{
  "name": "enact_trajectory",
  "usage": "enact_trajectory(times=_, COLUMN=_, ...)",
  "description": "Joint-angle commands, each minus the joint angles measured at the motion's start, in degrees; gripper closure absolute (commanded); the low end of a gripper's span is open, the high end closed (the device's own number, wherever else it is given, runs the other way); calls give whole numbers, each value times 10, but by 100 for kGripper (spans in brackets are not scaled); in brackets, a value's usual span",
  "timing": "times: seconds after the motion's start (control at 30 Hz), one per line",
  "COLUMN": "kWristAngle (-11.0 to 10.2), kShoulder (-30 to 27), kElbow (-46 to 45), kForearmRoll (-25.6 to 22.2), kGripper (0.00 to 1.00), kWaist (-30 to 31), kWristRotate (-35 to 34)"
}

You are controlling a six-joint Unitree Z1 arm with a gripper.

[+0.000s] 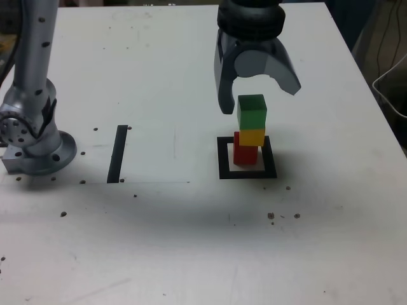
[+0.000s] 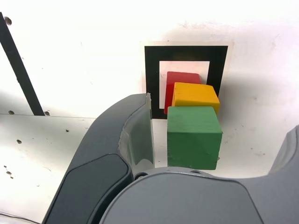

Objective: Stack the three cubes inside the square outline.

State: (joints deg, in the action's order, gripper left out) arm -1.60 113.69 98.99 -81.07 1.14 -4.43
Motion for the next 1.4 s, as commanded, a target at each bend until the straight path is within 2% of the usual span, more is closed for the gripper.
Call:
enact_trajectory(times=0.0, kWristAngle=1, kShoulder=-6, kElbow=-2, kForearmRoll=-1, kGripper=1, kWaist=1, kWristRotate=2)
enact_trajectory(times=0.33, kWristAngle=5, kShoulder=-33, kElbow=-29, kForearmRoll=-1, kGripper=1, kWaist=1, kWristRotate=17)
enact_trajectory(times=0.73, kWristAngle=5, kShoulder=-161, kElbow=-180, kForearmRoll=11, kGripper=1, kWaist=-16, kWristRotate=41)
enact_trajectory(times=1.13, kWristAngle=-10, kShoulder=-231, kElbow=-342, kForearmRoll=69, kGripper=1, kWaist=-30, kWristRotate=53)
enact_trajectory(times=1.37, kWristAngle=3, kShoulder=-236, kElbow=-454, kForearmRoll=163, kGripper=1, kWaist=-30, kWristRotate=52)
